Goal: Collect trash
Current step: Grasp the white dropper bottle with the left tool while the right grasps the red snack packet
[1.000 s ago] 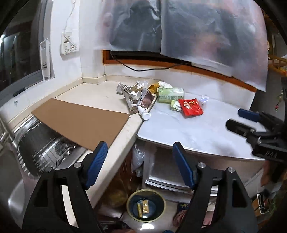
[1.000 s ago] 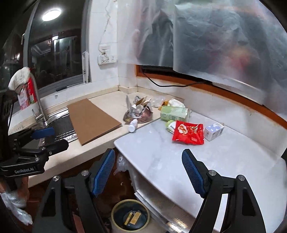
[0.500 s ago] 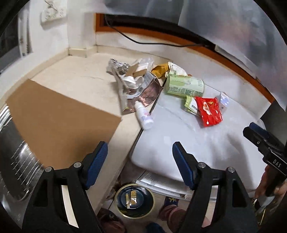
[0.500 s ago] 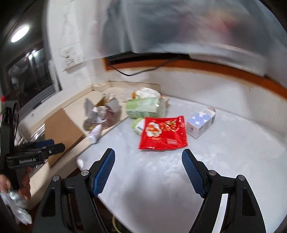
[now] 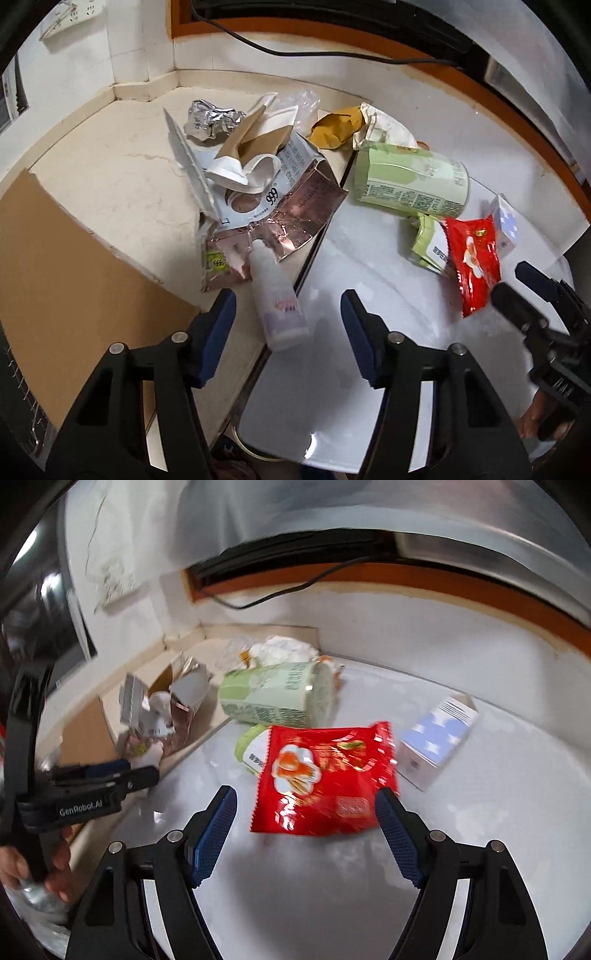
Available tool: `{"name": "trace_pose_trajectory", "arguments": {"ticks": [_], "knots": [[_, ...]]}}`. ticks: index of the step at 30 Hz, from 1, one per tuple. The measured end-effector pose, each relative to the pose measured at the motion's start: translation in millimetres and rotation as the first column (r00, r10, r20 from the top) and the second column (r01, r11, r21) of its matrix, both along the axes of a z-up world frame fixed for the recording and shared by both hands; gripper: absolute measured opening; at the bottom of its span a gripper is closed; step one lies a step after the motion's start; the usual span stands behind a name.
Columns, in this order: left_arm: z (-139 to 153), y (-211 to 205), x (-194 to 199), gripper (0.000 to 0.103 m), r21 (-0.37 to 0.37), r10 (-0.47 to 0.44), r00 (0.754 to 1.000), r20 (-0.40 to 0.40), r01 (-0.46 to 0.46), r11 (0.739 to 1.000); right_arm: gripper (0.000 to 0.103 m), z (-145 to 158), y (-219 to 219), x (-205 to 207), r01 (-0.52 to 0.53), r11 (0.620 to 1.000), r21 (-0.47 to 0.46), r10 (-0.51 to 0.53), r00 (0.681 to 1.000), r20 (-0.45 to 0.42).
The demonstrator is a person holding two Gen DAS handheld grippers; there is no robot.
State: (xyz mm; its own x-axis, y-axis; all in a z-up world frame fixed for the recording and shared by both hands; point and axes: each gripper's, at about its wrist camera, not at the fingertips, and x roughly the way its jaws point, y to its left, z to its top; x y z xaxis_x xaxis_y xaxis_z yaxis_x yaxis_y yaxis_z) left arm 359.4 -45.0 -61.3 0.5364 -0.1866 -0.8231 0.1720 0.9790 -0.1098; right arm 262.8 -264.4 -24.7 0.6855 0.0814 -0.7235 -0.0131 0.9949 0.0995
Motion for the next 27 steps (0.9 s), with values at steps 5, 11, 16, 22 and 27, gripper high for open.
{"name": "trace_pose_trajectory", "arguments": {"ticks": [5,11,16,22,27], "knots": [[-10.1,-4.1,10.7,0.041,0.009,-0.006,1.0,-0.018,0.006,1.0,0.078,-12.4,21.4,15.8,-0.005,0.991,-0.135,0.002,1.0,-0.02],[-13.4,-2.6,11.4,0.021,0.013,-0.005,1.0,-0.012,0.005,1.0,0.039,-26.5,17.0,25.6,-0.007,0.994,-0.105,-0.003,0.996,-0.09],[-11.8,0.5,4.9,0.021,0.007,-0.001,1.0,-0.009,0.001,1.0,0.011,-24.8,1.6,15.9,0.007,1.0,-0.03,-0.01,0.996,-0.088],[-4.2,2.1,-16.9,0.021,0.007,-0.008,1.0,0.008,0.008,1.0,0.007,-8.0,-11.5,-9.8,-0.007,0.999,0.042,0.009,1.0,-0.03],[16.6,8.5,-52.5,0.021,-0.023,-0.023,0.999,0.041,0.024,0.999,0.006,15.0,-18.2,-47.1,-0.019,0.992,0.123,0.016,1.0,0.025]]}}
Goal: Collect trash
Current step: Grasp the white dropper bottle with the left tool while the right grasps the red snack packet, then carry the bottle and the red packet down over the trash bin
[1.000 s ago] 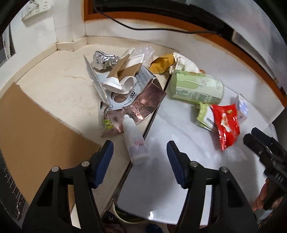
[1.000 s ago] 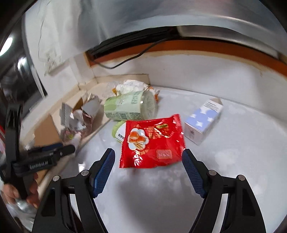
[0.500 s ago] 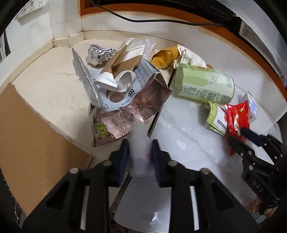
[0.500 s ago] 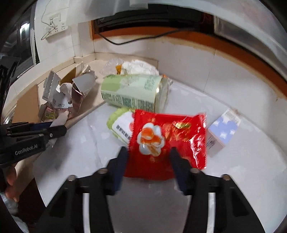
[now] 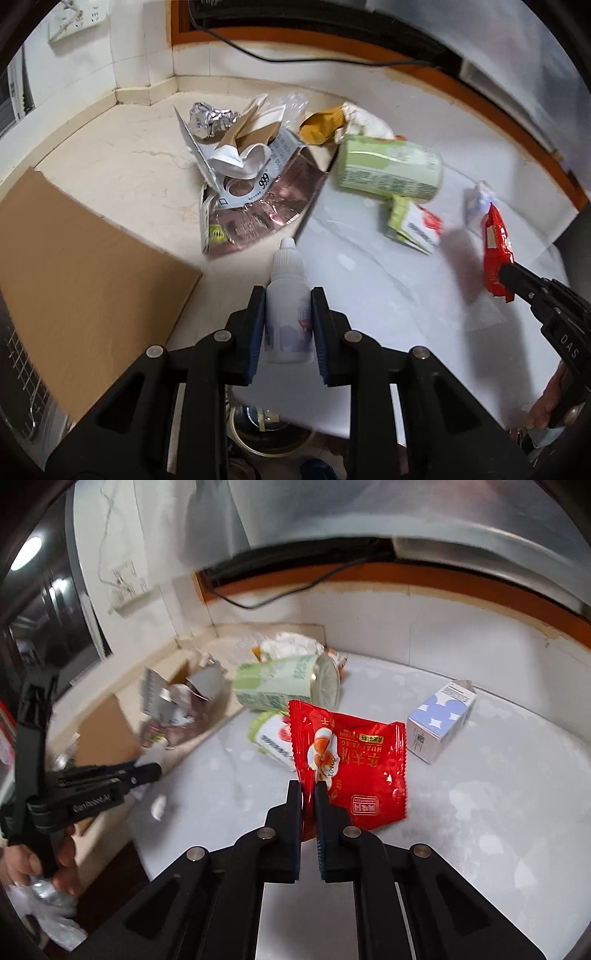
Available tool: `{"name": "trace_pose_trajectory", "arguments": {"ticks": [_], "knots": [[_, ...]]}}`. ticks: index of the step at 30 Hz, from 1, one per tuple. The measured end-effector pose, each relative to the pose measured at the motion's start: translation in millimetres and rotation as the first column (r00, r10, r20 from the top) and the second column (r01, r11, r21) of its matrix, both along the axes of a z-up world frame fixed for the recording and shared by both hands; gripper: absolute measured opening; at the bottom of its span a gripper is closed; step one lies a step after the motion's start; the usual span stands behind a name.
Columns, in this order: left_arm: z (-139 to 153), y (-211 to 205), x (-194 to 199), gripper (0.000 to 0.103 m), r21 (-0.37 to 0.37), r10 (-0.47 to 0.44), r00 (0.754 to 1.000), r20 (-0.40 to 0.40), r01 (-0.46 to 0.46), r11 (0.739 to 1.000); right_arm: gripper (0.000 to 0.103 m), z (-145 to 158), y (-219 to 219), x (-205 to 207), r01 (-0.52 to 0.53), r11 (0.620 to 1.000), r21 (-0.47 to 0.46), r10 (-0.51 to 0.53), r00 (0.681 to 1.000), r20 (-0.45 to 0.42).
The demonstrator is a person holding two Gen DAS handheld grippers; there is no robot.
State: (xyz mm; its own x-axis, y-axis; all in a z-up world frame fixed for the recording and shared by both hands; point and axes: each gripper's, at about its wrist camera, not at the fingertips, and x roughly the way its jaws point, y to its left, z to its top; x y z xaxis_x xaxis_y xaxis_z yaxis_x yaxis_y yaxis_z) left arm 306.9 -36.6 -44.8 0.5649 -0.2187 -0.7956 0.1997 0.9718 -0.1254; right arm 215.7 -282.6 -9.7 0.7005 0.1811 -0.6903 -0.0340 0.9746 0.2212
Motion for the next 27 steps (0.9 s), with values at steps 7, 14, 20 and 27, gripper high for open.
{"name": "trace_pose_trajectory", "arguments": {"ticks": [7,14,20,27], "knots": [[39.0,19.2,-78.8,0.021,-0.076,-0.037,0.998,0.059,0.041,0.996,0.007,33.6,19.0,-68.1,-0.048,0.997,0.067,0.043,0.997,0.067],[58.4,43.1,-157.6,0.021,-0.105,-0.028,0.992,0.123,0.041,0.994,0.007,53.5,64.9,-141.0,-0.153,0.981,0.122,0.139,0.983,0.119],[49.5,63.1,-219.2,0.021,-0.105,0.021,0.988,0.151,-0.005,0.994,0.007,52.7,108.2,-195.6,-0.24,0.963,0.124,0.223,0.965,0.139],[5.4,76.3,-257.6,0.021,-0.097,0.049,0.995,0.088,-0.041,0.994,0.006,24.1,148.0,-232.0,-0.324,0.94,0.111,0.315,0.945,0.088]]}}
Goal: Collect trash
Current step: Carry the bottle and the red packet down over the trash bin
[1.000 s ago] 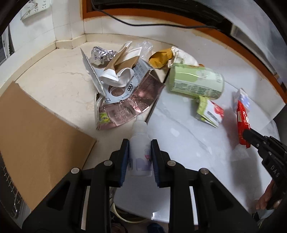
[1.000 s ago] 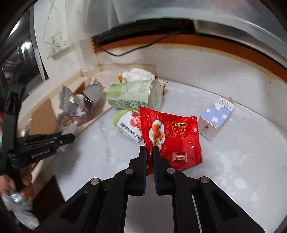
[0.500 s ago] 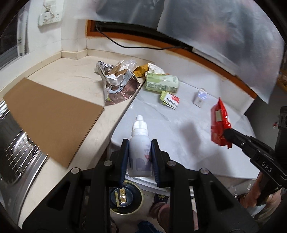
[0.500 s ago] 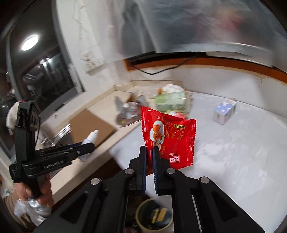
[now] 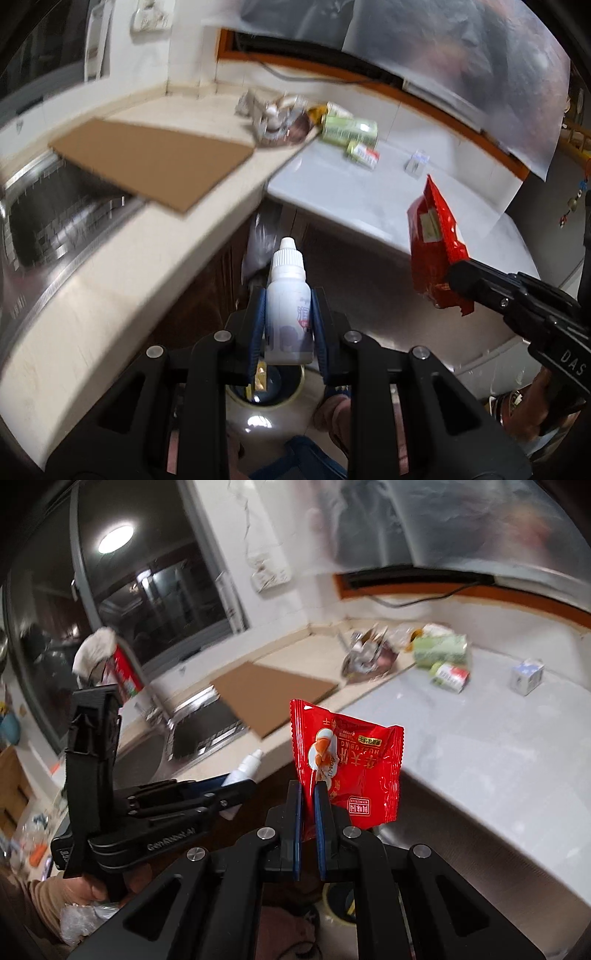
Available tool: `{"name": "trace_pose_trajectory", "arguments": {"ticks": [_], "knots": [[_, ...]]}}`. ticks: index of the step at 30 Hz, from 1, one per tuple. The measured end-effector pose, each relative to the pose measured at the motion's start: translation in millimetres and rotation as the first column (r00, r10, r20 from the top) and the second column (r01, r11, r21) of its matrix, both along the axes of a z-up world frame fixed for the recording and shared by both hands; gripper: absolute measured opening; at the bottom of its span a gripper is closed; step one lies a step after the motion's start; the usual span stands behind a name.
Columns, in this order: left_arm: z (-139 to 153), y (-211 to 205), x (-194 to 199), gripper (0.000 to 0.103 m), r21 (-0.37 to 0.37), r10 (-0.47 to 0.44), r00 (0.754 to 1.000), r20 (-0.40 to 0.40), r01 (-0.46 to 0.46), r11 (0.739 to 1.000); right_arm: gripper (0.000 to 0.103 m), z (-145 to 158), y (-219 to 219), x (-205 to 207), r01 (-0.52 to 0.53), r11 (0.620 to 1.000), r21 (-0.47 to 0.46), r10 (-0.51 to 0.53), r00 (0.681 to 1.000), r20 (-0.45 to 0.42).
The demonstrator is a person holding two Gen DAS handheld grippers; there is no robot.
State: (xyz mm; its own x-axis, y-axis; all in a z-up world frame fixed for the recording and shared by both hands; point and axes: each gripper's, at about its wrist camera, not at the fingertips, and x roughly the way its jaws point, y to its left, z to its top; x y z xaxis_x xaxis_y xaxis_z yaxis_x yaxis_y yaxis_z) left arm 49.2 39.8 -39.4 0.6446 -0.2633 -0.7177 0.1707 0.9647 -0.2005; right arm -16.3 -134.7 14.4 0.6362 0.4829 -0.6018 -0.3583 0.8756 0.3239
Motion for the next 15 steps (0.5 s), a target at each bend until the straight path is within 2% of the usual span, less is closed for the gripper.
{"name": "trace_pose_trajectory", "arguments": {"ticks": [5,15], "knots": [[-38.2,1.4,-12.1,0.021,0.02,0.008,0.998,-0.067,-0.007,1.0,0.006,-34.5,14.9,-6.9,-0.044,0.998,-0.037,0.043,0.998,-0.047],[-97.3,-9.7,2.0,0.021,0.068,-0.023,0.989,-0.143,0.033,0.997,0.007,-141.4,22.4,16.4,-0.081,0.994,-0.069,0.061,0.966,-0.25]]}}
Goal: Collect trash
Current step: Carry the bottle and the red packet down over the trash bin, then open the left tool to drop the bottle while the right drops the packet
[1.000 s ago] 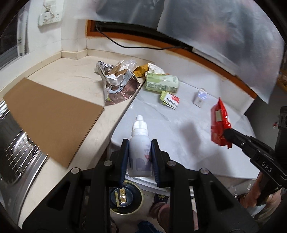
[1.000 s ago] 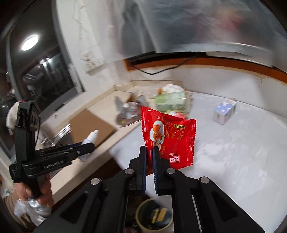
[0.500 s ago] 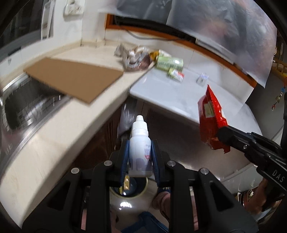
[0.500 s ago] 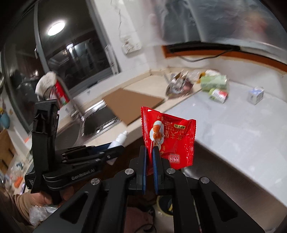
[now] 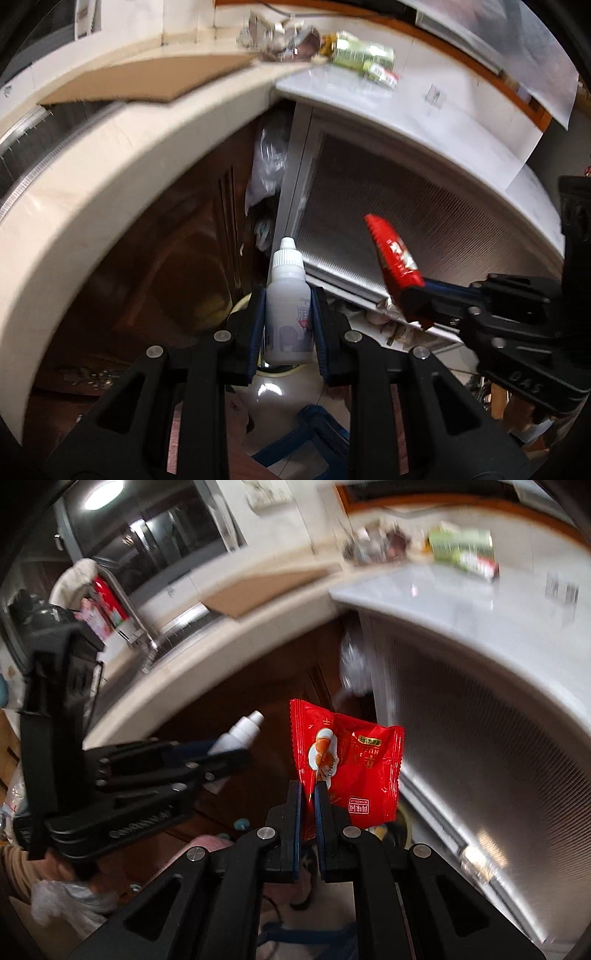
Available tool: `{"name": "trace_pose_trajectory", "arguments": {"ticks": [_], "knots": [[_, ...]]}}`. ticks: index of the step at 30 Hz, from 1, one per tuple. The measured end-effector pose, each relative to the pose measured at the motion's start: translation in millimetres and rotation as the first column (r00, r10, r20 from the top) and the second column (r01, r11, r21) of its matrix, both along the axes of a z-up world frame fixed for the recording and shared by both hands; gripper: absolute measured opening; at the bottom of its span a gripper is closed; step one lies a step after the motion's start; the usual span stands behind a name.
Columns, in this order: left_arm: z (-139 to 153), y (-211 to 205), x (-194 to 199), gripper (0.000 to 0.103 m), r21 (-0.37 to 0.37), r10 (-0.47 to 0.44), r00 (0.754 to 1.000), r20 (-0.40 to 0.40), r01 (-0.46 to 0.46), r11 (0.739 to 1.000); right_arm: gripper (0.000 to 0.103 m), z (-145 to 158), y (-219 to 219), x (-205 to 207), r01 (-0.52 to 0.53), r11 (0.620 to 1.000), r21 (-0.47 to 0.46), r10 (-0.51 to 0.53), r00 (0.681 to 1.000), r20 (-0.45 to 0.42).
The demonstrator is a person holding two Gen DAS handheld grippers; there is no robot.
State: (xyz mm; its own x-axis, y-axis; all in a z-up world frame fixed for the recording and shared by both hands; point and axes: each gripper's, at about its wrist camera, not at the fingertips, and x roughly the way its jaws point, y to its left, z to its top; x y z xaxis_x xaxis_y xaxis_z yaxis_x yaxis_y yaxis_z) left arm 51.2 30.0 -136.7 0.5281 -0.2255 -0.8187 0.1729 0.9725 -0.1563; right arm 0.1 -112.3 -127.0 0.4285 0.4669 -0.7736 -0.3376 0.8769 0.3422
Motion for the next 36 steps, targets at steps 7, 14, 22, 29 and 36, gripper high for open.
{"name": "trace_pose_trajectory", "arguments": {"ticks": [7,14,22,29,36], "knots": [[-62.7,-3.1,22.5,0.021,0.015,-0.011,0.995,-0.1,0.013,1.0,0.007,-77.7,-2.3,30.8,-0.007,1.0,-0.012,0.006,0.993,-0.121],[-135.8,-15.0,53.6,0.021,0.054,-0.03,0.982,-0.187,0.041,0.998,0.007,-168.7,4.8,70.1,-0.029,0.999,-0.042,0.019,0.973,-0.228],[-220.0,-28.6,91.8,0.021,0.028,-0.069,0.955,-0.288,0.08,0.996,0.007,-267.6,13.5,97.5,-0.068,0.994,-0.084,0.039,0.953,-0.301],[-281.9,-25.4,112.3,0.021,0.036,-0.031,0.921,-0.388,0.048,0.998,0.007,-329.6,22.4,117.0,-0.09,0.991,-0.101,0.048,0.933,-0.358],[-299.4,-34.3,116.5,0.024,0.077,-0.063,0.916,-0.397,0.102,0.992,0.024,-360.0,20.8,147.2,-0.04,0.994,-0.104,-0.001,0.93,-0.368]]}}
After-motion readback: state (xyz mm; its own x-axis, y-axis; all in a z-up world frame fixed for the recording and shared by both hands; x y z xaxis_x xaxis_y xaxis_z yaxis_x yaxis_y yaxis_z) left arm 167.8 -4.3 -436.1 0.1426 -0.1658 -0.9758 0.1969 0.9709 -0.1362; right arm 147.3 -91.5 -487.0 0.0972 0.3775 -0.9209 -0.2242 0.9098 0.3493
